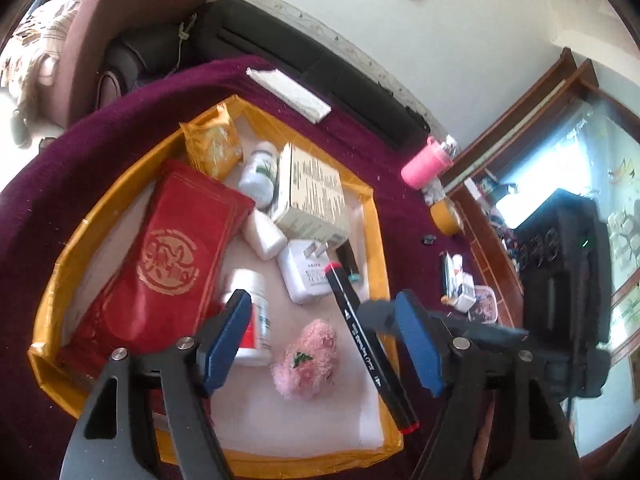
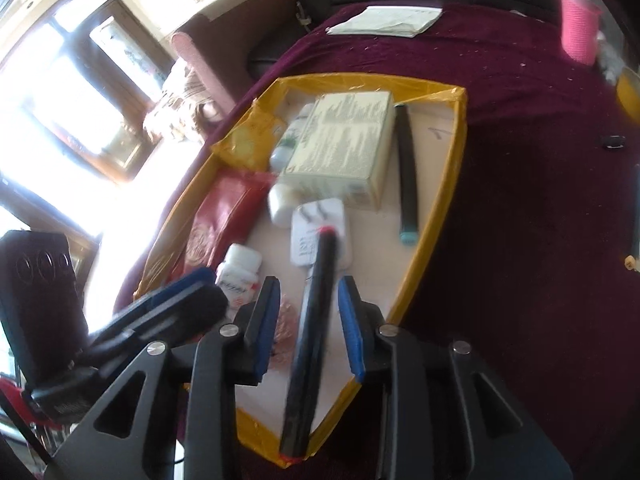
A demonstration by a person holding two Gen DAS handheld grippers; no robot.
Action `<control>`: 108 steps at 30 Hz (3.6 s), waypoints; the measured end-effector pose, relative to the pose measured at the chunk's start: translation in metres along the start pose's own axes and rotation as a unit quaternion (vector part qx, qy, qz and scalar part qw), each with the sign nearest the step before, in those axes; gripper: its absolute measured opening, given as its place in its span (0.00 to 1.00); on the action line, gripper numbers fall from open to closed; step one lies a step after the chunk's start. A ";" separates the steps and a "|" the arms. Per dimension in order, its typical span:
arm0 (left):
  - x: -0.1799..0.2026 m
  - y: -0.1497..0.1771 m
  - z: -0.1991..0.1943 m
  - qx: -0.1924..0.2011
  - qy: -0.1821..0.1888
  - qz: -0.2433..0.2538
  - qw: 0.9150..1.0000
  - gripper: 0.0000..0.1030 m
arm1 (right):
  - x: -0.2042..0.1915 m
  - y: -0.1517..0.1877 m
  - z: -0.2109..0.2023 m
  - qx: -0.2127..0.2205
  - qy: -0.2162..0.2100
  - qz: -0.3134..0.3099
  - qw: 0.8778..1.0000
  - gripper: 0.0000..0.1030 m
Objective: Organize objects
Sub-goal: 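Release the pink toy with the left gripper while the right drops the marker in the tray, then grasp the black pen beside the tape with the left gripper, then carry the black pen toward the tray with the left gripper while the right grasps a gold-capped marker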
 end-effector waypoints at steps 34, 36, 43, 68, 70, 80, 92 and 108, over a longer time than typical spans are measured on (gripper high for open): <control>0.067 0.015 -0.037 0.037 -0.088 0.112 0.989 0.69 | 0.095 0.034 -0.125 0.150 0.230 -0.003 0.962 0.55; 0.090 0.019 -0.035 0.042 -0.111 0.151 0.981 0.69 | 0.115 0.043 -0.145 0.156 0.256 0.006 0.954 0.57; 0.170 0.047 -0.001 0.023 -0.136 0.258 0.956 0.69 | 0.178 0.070 -0.203 0.193 0.261 0.085 0.942 0.60; 0.274 -0.008 0.162 -0.066 -0.133 0.306 0.940 0.68 | 0.321 0.036 -0.267 0.306 0.212 0.244 0.896 0.60; 0.283 -0.024 0.185 -0.065 -0.125 0.318 0.937 0.68 | 0.331 0.026 -0.264 0.313 0.202 0.247 0.895 0.60; 0.324 -0.021 0.307 -0.077 -0.122 0.460 0.876 0.66 | 0.368 0.044 -0.270 0.327 0.181 0.289 0.881 0.60; 0.335 0.001 0.347 -0.113 -0.109 0.493 0.856 0.12 | 0.369 0.041 -0.258 0.306 0.175 0.288 0.890 0.60; 0.283 -0.005 0.094 -0.013 0.014 0.332 0.943 0.12 | 0.355 0.034 -0.264 0.322 0.215 0.226 0.894 0.60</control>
Point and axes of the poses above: each gripper's, at about its wrist camera, not at the fingertips, and z roughly the way its jaws point, x to its right, y to its underside, the point moved 7 cm from there along z, roughly the way its jaws point, and after that the axes turned 8 degrees about -y, right-handed, at the moved point
